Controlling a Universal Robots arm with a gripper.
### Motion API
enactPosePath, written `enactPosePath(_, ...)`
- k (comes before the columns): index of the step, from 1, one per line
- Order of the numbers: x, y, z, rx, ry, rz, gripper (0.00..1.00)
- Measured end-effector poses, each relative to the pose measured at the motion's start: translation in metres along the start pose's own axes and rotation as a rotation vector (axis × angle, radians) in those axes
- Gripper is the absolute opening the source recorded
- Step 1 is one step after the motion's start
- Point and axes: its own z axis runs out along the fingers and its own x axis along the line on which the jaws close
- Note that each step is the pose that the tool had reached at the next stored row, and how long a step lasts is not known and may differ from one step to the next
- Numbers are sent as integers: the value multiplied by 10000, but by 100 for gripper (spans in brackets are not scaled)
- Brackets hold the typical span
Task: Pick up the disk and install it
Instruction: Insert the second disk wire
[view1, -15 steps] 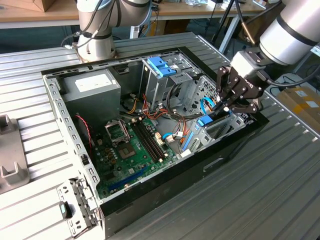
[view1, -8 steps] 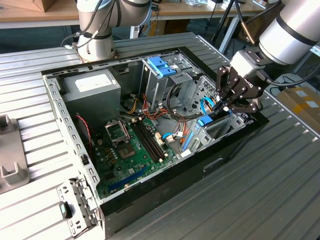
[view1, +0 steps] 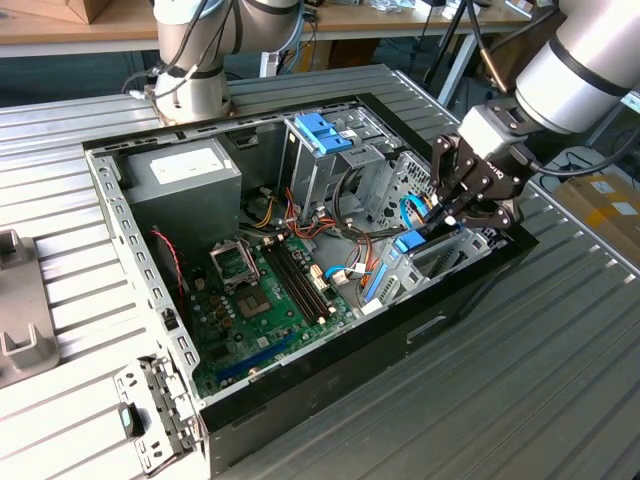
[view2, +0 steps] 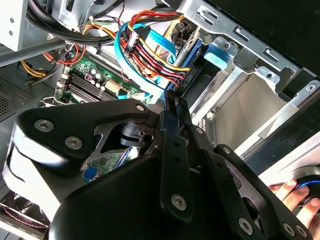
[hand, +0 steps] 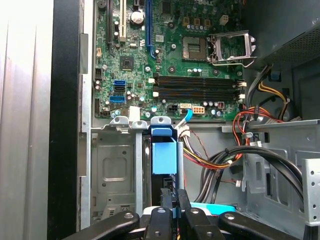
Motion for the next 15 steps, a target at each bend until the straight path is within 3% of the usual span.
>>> enactPosePath(10,5,-3,32,-14,-6,2,17)
enactPosePath(12,5,-3,33,-15,-4,1,30)
enactPosePath(15,5,-2,31,-16,3,2,30)
